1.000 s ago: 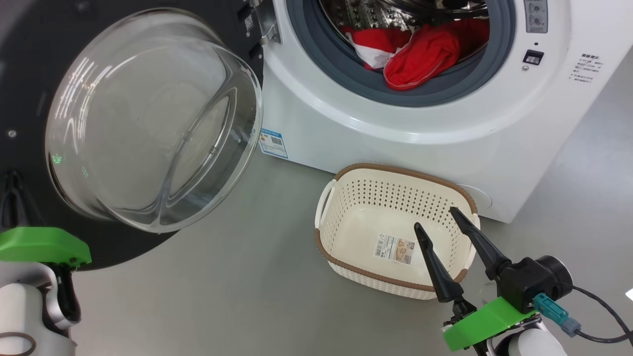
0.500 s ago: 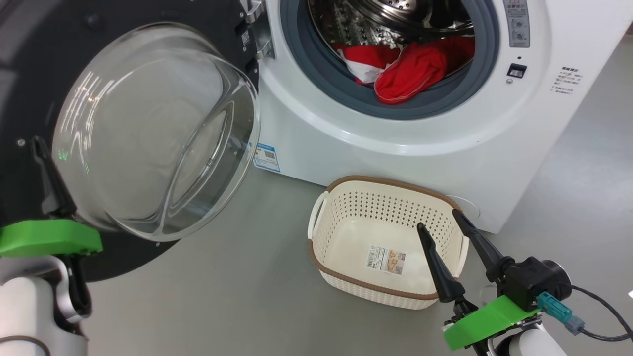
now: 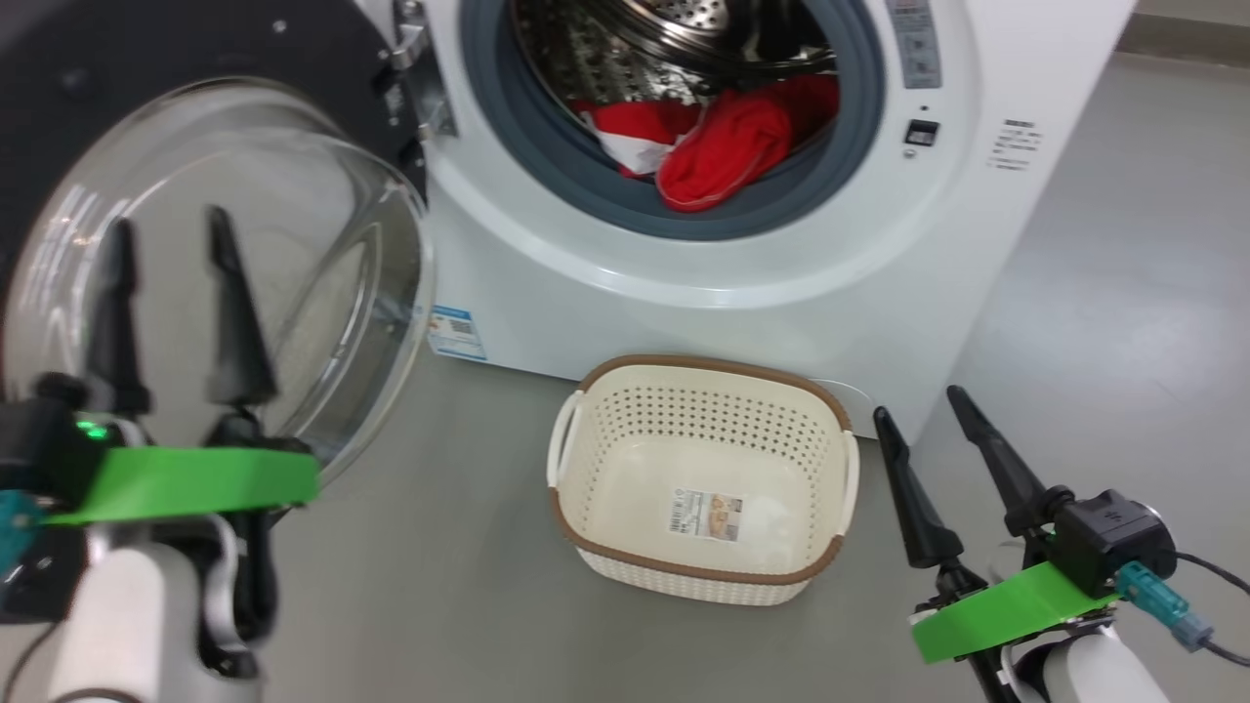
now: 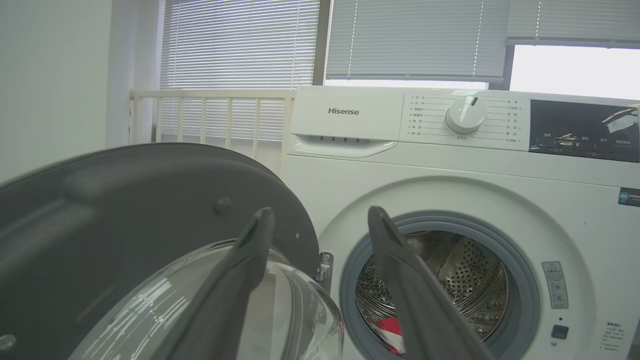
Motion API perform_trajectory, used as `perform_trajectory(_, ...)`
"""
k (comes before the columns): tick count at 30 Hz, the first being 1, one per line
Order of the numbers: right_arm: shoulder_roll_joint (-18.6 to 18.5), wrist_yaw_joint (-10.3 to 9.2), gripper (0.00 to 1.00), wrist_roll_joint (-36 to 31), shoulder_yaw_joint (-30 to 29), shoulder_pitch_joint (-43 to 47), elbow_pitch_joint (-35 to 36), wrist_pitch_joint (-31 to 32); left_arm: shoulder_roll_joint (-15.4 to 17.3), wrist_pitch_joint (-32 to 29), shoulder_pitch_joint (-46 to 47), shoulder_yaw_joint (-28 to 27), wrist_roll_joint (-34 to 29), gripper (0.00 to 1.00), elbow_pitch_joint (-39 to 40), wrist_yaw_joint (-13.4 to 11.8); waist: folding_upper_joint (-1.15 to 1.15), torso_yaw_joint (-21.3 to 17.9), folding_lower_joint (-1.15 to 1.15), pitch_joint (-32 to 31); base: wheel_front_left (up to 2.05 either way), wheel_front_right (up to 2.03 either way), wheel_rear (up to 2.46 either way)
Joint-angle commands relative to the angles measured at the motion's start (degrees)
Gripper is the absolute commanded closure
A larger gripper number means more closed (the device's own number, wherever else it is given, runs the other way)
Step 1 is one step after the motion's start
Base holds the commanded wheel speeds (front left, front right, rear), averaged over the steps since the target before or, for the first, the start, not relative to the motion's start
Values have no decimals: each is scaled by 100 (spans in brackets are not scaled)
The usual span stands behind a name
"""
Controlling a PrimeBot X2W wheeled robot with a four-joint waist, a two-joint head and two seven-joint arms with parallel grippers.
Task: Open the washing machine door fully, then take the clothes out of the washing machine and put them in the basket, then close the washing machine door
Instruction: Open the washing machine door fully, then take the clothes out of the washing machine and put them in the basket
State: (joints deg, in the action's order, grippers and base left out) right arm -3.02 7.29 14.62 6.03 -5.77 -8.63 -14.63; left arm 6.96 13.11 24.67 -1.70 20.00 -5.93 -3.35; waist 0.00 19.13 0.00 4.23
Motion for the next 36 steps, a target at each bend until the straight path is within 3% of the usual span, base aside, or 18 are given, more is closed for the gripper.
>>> perform_trajectory(1, 13, 20, 0, 32, 10, -14, 179, -36, 105, -87, -44, -27, -56, 0, 201, 89, 0, -255, 0, 12, 0, 0, 0)
perform_trajectory(11, 13, 20, 0, -126, -451, -86, 354, -37, -100, -81, -377, 544, -105, 0, 165, 273, 0, -982, 0, 90, 0, 0, 0)
perform_trajectory(22, 14, 20, 0, -239, -657, -3, 591, -37, 85, -39, -1056, 406, 168, 0, -69, 460, 0, -1704, 0, 35, 0, 0, 0)
perform_trajectory(36, 14, 20, 0, -323, -859, 547, 840, -37, 218, 97, -2060, 347, 113, 0, 107, 474, 0, -1990, 0, -358, 0, 0, 0)
